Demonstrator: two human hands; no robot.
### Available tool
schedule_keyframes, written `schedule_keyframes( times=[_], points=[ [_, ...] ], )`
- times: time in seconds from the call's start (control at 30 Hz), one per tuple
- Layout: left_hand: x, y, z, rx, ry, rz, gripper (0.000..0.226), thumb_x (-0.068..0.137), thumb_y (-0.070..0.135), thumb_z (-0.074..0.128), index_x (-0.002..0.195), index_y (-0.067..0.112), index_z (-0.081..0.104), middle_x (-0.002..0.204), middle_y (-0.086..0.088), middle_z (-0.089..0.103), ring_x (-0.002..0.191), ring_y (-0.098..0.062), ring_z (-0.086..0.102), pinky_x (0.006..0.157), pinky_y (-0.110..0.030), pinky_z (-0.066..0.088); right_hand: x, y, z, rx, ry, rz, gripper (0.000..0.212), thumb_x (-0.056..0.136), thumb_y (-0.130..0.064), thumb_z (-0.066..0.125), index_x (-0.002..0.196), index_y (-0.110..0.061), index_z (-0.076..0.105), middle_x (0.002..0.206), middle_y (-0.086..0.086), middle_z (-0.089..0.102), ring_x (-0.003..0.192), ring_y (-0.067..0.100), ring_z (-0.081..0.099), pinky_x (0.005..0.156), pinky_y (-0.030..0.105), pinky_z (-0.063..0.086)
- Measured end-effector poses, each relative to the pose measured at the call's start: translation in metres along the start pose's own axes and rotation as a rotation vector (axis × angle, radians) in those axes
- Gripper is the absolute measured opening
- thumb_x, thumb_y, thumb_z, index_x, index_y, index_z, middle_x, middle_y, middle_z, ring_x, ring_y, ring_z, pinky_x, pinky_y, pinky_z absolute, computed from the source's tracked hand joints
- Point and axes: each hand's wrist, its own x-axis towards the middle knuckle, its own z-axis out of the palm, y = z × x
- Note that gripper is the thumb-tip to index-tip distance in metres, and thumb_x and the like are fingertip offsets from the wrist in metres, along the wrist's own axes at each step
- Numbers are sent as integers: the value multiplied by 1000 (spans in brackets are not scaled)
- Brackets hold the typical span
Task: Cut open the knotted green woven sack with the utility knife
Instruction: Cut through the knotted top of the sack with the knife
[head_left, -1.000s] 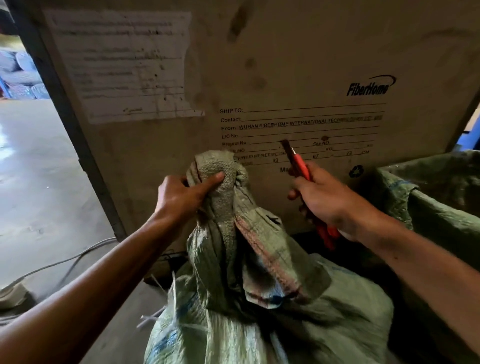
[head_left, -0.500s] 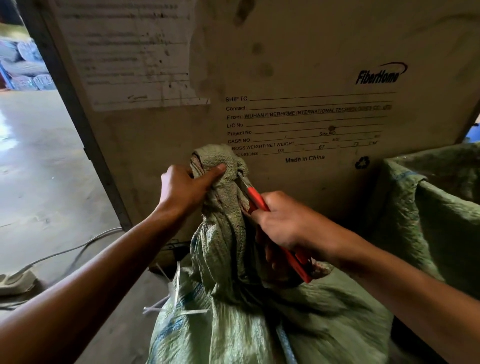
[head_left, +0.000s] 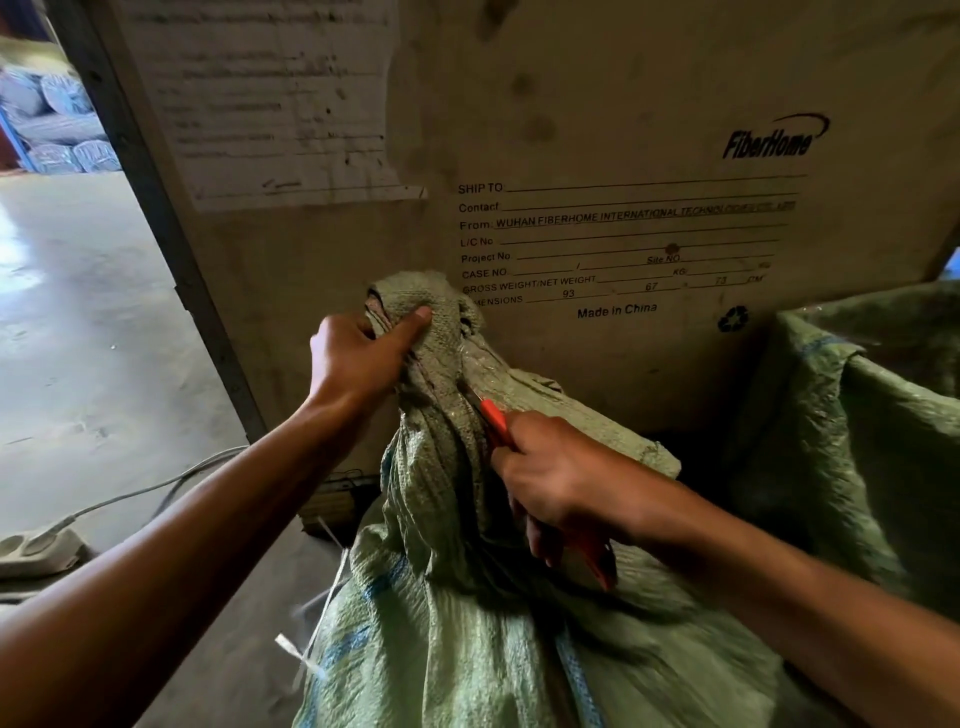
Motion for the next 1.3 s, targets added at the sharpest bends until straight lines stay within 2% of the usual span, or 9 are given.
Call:
schedule_keyframes(
  times=[0.1, 0.23, 0.37, 0.5, 0.63, 0.77, 0.9, 1.1, 1.3],
  points=[
    [0, -2, -1, -22, 3, -31, 37, 72, 42, 78, 74, 6, 74, 73, -11, 75, 67, -26, 73, 66, -48, 62, 1, 6, -1, -50, -21, -7, 18, 96, -10, 40, 79, -14, 40, 64, 0, 44, 31, 4, 49, 28, 10, 35],
    [-2, -6, -1, -41, -14, -86, 37, 74, 41, 77, 79, 4, 73, 79, -12, 76, 71, -25, 73, 70, -48, 62, 3, 12, -1, -147, -56, -13, 12, 95, -10, 43, 101, -2, 50, 67, -2, 44, 53, 9, 51, 50, 16, 44],
    [4, -5, -7, -65, -25, -107, 41, 75, 45, 75, 80, 4, 71, 81, -14, 74, 70, -25, 71, 73, -46, 61, -8, 14, -8, -150, -92, 16, 19, 94, -17, 45, 76, -12, 51, 66, 1, 51, 51, 12, 51, 47, 26, 45],
    [4, -2, -9, -85, -99, -93, 43, 75, 50, 73, 83, 7, 72, 80, -9, 76, 69, -21, 72, 71, -41, 62, -20, 3, -32, 20, 334, -247, 13, 89, -31, 56, 84, -22, 50, 68, -4, 53, 46, 4, 52, 41, 20, 49],
    [-11, 5, 3, -119, -297, -28, 50, 74, 53, 70, 86, 3, 70, 73, -4, 77, 65, -15, 72, 59, -24, 59, -7, 7, -38, -27, 478, -320, 40, 76, -35, 74, 103, -24, 46, 93, -13, 55, 82, -1, 54, 64, 13, 41],
    [-20, 5, 9, 7, -524, 124, 40, 69, 37, 79, 99, 13, 70, 92, 1, 78, 84, -11, 74, 69, -19, 57, 7, 20, -32, 120, 450, -321, 35, 83, -16, 67, 114, -14, 51, 110, 4, 61, 102, 17, 59, 89, 36, 52],
    [-10, -1, -7, 83, -560, 182, 47, 67, 14, 82, 111, 9, 65, 105, -3, 75, 99, -15, 71, 92, -37, 55, 12, 32, -61, 220, 363, -269, 28, 85, -11, 63, 109, -19, 52, 99, 2, 62, 93, 16, 62, 76, 27, 52],
    [-16, -6, 6, 57, -545, 91, 59, 62, 26, 86, 114, 13, 62, 105, -2, 75, 99, -14, 70, 92, -36, 55, 11, 63, -80, 239, 343, -168, 30, 77, -21, 72, 103, -23, 56, 98, 0, 63, 89, 11, 62, 71, 23, 52],
    [-48, -18, 70, 205, -414, 160, 54, 64, 39, 84, 103, 12, 59, 91, 4, 68, 83, -10, 65, 70, -30, 55, -23, 127, -81, 166, 620, 73, 16, 83, -32, 64, 90, -17, 65, 70, 2, 61, 50, 10, 58, 42, 23, 43]
  ],
)
